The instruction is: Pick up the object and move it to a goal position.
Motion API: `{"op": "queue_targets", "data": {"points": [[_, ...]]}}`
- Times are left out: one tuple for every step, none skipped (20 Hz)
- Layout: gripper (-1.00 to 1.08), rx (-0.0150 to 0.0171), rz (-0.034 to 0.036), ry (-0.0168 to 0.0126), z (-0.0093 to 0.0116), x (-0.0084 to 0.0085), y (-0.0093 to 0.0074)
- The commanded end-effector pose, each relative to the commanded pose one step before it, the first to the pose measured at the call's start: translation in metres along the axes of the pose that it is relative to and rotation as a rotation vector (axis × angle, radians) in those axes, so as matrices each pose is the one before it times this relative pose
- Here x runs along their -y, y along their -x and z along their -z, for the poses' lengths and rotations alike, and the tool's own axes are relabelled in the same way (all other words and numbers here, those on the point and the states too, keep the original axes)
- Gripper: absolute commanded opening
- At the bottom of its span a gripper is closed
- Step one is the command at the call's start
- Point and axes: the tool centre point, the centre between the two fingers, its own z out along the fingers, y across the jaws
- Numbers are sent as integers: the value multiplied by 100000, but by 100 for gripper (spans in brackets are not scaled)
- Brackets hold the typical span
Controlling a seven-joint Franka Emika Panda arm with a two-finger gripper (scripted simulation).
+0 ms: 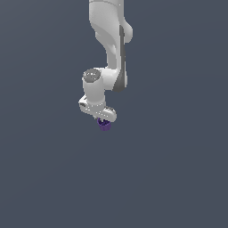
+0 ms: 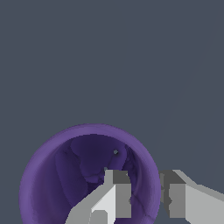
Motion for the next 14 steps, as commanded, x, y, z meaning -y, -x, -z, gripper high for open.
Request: {"op": "queue_targets", "data": {"points": [[-100,72,-117,49,-71,-61,7],[-100,0,0,0,0,0,0],[-100,0,0,0,0,0,0],[-100,-65,102,-46,66,52,-2],[-100,0,0,0,9,33,-1],[-100,0,0,0,28,98,-3],[-100,0,0,0,47,164,-5],[-100,0,0,0,65,230,-7],[-100,0,0,0,84,297,-10],[-100,0,0,0,103,364,-12],[-100,0,0,0,123,433,-15],[-100,0,0,0,143,502,-18],[-100,0,0,0,163,573,-21],[-100,-2,-27,41,178,635,-28]]}}
